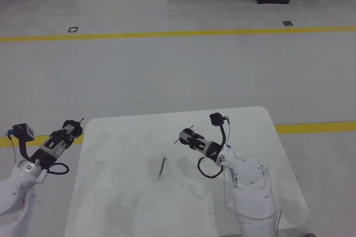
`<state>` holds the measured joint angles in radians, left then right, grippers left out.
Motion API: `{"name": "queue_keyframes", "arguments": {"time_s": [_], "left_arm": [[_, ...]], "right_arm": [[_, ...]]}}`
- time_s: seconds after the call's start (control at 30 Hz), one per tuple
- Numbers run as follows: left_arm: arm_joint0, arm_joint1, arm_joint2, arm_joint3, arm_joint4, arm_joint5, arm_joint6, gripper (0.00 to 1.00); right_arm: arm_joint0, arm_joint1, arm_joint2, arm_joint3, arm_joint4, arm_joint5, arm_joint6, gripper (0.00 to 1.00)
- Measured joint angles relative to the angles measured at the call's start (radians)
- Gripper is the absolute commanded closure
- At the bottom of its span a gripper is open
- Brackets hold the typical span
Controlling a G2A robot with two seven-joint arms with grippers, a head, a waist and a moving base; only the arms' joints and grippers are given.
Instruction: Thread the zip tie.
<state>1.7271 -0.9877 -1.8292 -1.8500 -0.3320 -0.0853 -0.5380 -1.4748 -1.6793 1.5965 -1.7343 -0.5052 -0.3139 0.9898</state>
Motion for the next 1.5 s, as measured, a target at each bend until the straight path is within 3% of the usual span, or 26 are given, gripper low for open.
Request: {"name": "queue_keyframes", "arguments": {"time_s": [0.07, 0.27, 0.63, 0.9, 1.03, 1.3, 1.5], "left_arm": [[0.000, 0.000, 0.000, 0.000, 0.000, 0.000, 0.000, 1.00], [0.000, 0.000, 0.000, 0.000, 0.000, 0.000, 0.000, 1.00], [0.000, 0.000, 0.000, 0.000, 0.000, 0.000, 0.000, 1.00], [0.000, 0.000, 0.002, 0.000, 0.004, 0.002, 0.002, 1.00], [0.007, 0.000, 0.026, -0.023, 0.090, 0.037, 0.011, 1.00], [0.043, 0.002, 0.077, -0.099, 0.268, 0.148, 0.014, 1.00], [0.047, 0.002, 0.125, -0.105, 0.341, 0.184, -0.018, 1.00]], "right_arm": [[0.005, 0.009, 0.011, 0.009, 0.047, -0.025, 0.015, 1.00], [0.016, 0.032, 0.013, -0.003, 0.154, -0.026, 0.069, 1.00], [0.016, 0.033, 0.013, -0.003, 0.154, -0.026, 0.071, 1.00], [0.039, 0.053, -0.016, 0.018, 0.162, -0.026, -0.005, 1.00], [0.056, 0.069, -0.028, 0.023, 0.146, -0.026, -0.028, 1.00], [0.065, 0.107, -0.074, 0.027, 0.086, -0.026, -0.083, 1.00], [0.069, 0.126, -0.106, 0.041, 0.082, -0.026, -0.108, 1.00]]}}
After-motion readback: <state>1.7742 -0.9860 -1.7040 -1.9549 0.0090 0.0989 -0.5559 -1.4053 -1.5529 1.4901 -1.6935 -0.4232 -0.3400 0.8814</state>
